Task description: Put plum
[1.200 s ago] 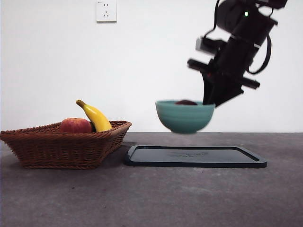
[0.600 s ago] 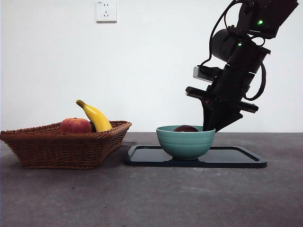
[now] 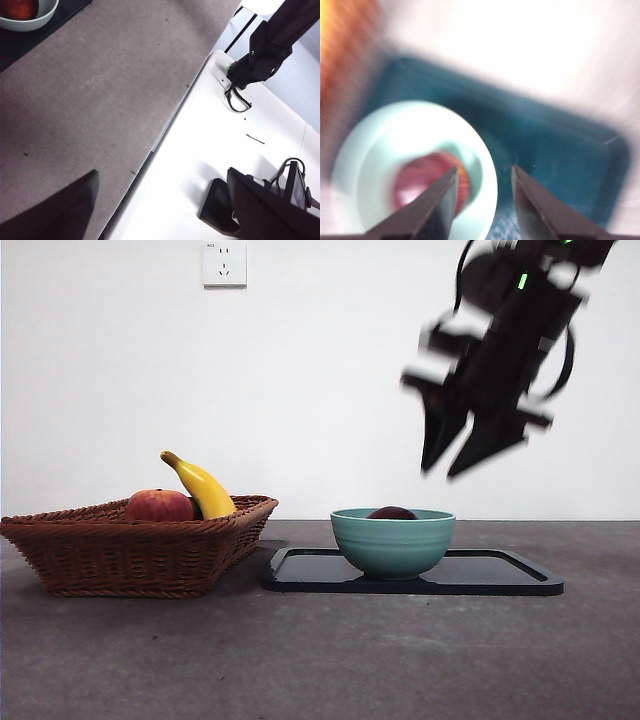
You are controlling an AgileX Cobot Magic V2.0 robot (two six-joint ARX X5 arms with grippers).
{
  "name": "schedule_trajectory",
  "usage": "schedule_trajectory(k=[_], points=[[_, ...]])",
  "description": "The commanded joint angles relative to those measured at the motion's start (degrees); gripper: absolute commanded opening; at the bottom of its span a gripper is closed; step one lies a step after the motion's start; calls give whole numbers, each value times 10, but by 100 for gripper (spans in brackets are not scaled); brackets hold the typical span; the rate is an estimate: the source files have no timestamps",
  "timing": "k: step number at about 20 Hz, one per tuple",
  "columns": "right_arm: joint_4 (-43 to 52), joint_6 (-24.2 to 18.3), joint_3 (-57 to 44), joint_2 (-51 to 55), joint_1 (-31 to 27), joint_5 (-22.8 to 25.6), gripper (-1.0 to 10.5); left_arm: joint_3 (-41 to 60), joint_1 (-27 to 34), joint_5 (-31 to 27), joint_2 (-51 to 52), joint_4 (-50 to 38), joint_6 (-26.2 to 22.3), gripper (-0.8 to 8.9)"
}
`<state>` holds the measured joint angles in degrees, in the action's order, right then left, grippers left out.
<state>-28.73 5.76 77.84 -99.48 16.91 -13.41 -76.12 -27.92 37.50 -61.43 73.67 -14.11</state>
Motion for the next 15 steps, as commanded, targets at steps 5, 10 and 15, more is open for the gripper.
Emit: schedule_trajectory(k=[5, 10, 15], points=[[-103, -19, 14, 196, 2, -58, 172, -13, -3, 3, -4, -52, 0, 401], [-221, -49, 13, 297, 3, -62, 172, -13, -3, 3, -4, -64, 0, 401], [-295, -62, -4, 366, 23, -61, 172, -13, -3, 3, -4, -65, 0, 401]])
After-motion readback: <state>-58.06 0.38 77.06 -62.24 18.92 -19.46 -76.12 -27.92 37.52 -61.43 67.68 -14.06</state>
